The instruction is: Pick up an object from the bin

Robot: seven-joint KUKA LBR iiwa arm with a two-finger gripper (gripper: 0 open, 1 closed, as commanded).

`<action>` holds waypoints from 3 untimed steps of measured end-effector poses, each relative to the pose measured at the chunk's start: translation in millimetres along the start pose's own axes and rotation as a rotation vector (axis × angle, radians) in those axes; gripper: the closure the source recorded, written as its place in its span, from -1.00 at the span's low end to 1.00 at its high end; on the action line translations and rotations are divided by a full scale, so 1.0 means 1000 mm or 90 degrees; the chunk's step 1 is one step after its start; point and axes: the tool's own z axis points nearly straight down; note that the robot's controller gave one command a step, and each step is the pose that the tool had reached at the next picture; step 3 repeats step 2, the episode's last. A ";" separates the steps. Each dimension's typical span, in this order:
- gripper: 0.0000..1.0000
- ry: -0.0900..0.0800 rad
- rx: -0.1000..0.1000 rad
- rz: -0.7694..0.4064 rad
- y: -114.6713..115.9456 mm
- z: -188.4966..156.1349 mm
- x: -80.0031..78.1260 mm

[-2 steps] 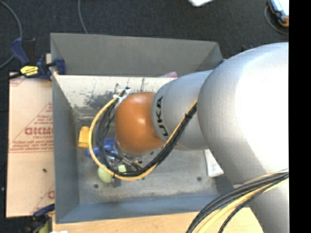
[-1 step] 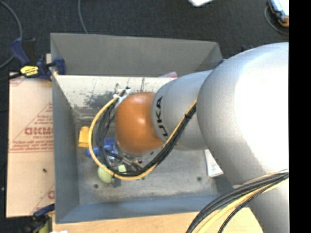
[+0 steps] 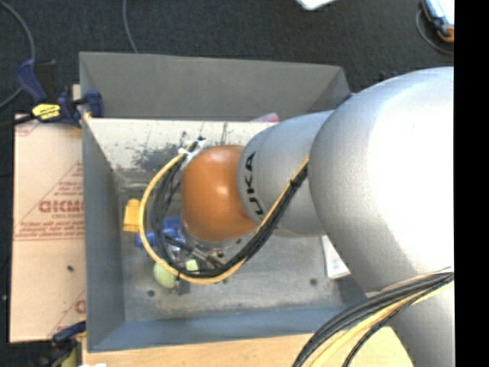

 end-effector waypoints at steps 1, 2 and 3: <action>1.00 0.000 0.000 0.000 0.000 0.000 0.000; 1.00 0.000 0.000 0.001 0.000 0.000 0.000; 1.00 0.000 0.000 0.001 0.000 0.000 0.000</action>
Offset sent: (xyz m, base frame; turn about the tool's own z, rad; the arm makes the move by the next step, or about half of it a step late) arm 0.0000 0.0000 0.0000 0.0000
